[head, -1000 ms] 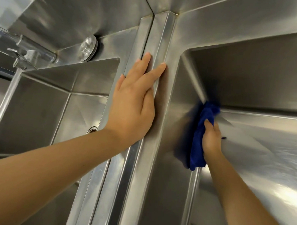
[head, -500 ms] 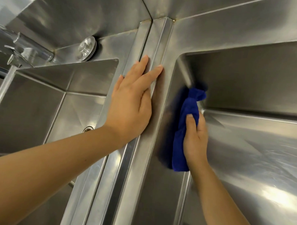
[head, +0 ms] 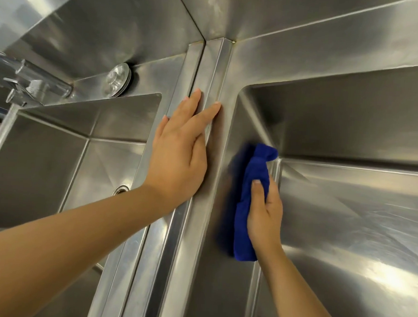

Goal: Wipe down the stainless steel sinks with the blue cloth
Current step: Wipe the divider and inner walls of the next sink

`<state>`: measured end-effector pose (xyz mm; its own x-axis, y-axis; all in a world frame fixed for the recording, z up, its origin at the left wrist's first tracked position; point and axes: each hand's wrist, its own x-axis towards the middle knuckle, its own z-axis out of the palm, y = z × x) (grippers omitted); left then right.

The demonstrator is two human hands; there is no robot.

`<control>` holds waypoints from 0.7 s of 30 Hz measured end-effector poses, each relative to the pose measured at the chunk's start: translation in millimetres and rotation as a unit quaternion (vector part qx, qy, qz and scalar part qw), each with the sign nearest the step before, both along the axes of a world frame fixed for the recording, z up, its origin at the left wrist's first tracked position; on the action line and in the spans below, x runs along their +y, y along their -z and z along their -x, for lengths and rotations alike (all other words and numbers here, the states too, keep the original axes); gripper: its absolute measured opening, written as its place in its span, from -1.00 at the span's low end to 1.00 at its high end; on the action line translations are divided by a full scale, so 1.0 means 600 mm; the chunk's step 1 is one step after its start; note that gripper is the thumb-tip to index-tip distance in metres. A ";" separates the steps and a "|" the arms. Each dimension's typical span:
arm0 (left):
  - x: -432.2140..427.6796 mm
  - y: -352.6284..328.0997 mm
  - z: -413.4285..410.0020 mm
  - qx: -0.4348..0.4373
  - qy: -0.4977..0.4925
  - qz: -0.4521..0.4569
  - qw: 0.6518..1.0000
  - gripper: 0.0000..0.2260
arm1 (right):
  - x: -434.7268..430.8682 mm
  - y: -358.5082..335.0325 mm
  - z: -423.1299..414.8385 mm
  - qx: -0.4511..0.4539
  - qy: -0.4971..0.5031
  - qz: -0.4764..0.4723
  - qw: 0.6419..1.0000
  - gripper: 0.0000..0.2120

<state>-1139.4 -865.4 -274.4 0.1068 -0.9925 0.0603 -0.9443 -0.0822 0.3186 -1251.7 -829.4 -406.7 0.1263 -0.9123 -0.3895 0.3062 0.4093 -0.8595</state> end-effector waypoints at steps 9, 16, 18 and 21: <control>0.002 0.000 0.002 -0.003 -0.001 -0.002 1.000 -0.54 | 0.043 -0.034 -0.003 -0.035 0.006 0.148 0.988 -0.57; 0.001 0.000 0.001 -0.003 -0.005 0.001 1.000 -0.54 | 0.009 0.111 -0.001 0.017 0.014 -0.172 0.985 -0.75; 0.001 -0.001 0.002 -0.005 -0.003 0.003 1.000 -0.54 | 0.005 0.115 0.001 0.015 0.009 -0.206 0.978 -0.67; 0.003 0.000 0.001 -0.003 -0.002 0.006 1.000 -0.54 | 0.017 0.083 0.000 0.006 0.010 -0.162 0.987 -0.64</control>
<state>-1139.8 -863.8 -274.5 0.1110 -0.9912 0.0725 -0.9460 -0.0830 0.3134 -1251.5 -819.1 -456.6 0.1032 -0.7425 -0.6619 0.3081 0.6566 -0.6885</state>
